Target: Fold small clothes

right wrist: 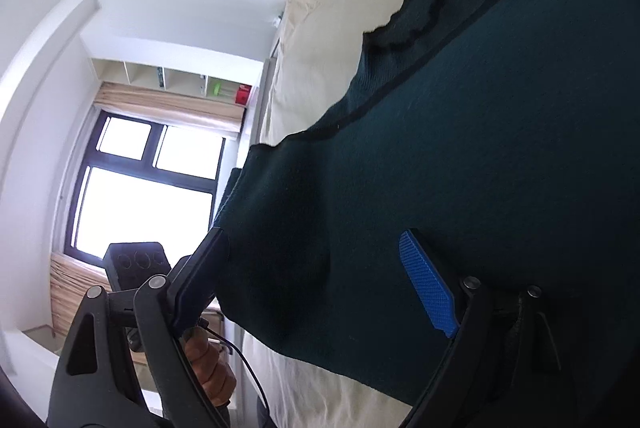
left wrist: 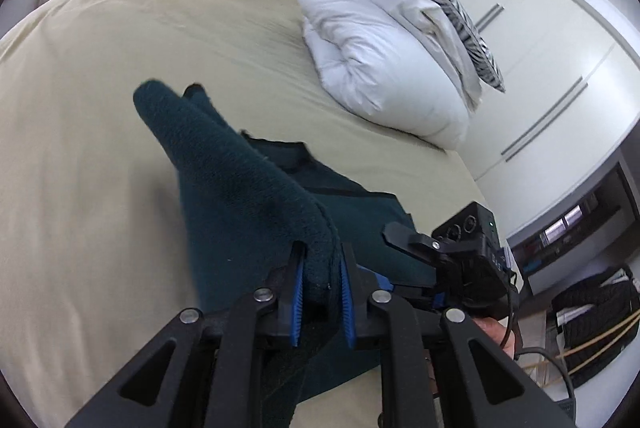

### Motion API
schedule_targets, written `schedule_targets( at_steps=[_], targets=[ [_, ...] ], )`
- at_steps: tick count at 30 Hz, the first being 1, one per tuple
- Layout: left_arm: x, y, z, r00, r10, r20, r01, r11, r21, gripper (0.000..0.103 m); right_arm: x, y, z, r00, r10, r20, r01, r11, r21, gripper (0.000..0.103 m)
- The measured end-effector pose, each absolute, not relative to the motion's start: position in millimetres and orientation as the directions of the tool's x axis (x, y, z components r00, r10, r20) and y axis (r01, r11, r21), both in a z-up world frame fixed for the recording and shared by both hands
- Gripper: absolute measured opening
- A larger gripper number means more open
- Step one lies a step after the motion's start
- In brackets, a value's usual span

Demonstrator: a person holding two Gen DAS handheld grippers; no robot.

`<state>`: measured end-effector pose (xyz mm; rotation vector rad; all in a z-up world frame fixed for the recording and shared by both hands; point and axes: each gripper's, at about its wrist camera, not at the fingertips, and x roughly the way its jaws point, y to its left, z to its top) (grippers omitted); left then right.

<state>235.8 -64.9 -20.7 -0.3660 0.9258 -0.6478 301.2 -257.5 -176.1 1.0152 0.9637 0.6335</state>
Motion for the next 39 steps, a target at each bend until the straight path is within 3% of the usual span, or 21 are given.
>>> schedule_targets(
  at_steps=[5, 7, 9, 11, 16, 23, 24, 25, 26, 28, 29, 39],
  targets=[
    [243, -151, -84, 0.307, -0.644, -0.701, 0.378, 0.758, -0.531, 0.020, 310, -320, -190, 0.500, 0.807, -0.314, 0.066, 0.326, 0.943, 0.087],
    [233, -156, -95, 0.271, -0.679, -0.682, 0.373, 0.728, -0.576, 0.020, 314, -336, -202, 0.489, 0.830, -0.269, 0.087, 0.261, 0.962, 0.085],
    [220, -154, -84, 0.301, -0.678, -0.671, 0.409, 0.727, -0.551, 0.028, 318, -339, -206, 0.477, 0.844, -0.246, 0.077, 0.239, 0.968, 0.085],
    [208, -146, -68, 0.325, -0.711, -0.624, 0.440, 0.697, -0.566, 0.040, 323, -336, -205, 0.463, 0.848, -0.257, 0.061, 0.258, 0.964, 0.085],
    [185, -97, -39, 0.410, -0.758, -0.507, 0.454, 0.652, -0.607, 0.044, 333, -315, -205, 0.439, 0.836, -0.328, 0.061, 0.336, 0.940, 0.086],
    [187, -74, -72, 0.431, -0.692, -0.580, 0.353, 0.720, -0.597, 0.044, 340, -293, -199, 0.397, 0.810, -0.431, 0.057, 0.447, 0.893, 0.082],
    [186, -72, -75, 0.432, -0.688, -0.583, 0.352, 0.724, -0.593, 0.044, 342, -287, -197, 0.388, 0.802, -0.454, 0.051, 0.473, 0.879, 0.077],
    [185, -71, -77, 0.430, -0.688, -0.585, 0.351, 0.724, -0.594, 0.044, 344, -281, -196, 0.376, 0.791, -0.483, 0.045, 0.505, 0.862, 0.062],
    [185, -71, -78, 0.427, -0.689, -0.586, 0.350, 0.724, -0.595, 0.044, 346, -275, -196, 0.367, 0.769, -0.523, 0.048, 0.546, 0.837, 0.055],
    [185, -69, -78, 0.429, -0.689, -0.584, 0.355, 0.723, -0.592, 0.044, 356, -265, -199, 0.351, 0.728, -0.589, 0.058, 0.611, 0.790, 0.018],
    [185, -68, -76, 0.435, -0.688, -0.581, 0.359, 0.725, -0.589, 0.044, 358, -263, -200, 0.348, 0.708, -0.614, 0.064, 0.636, 0.769, 0.012],
    [187, -90, -64, 0.433, -0.700, -0.567, 0.408, 0.714, -0.569, 0.044, 349, -308, -143, 0.392, 0.606, -0.692, -0.025, 0.759, 0.651, 0.008]
  ],
)
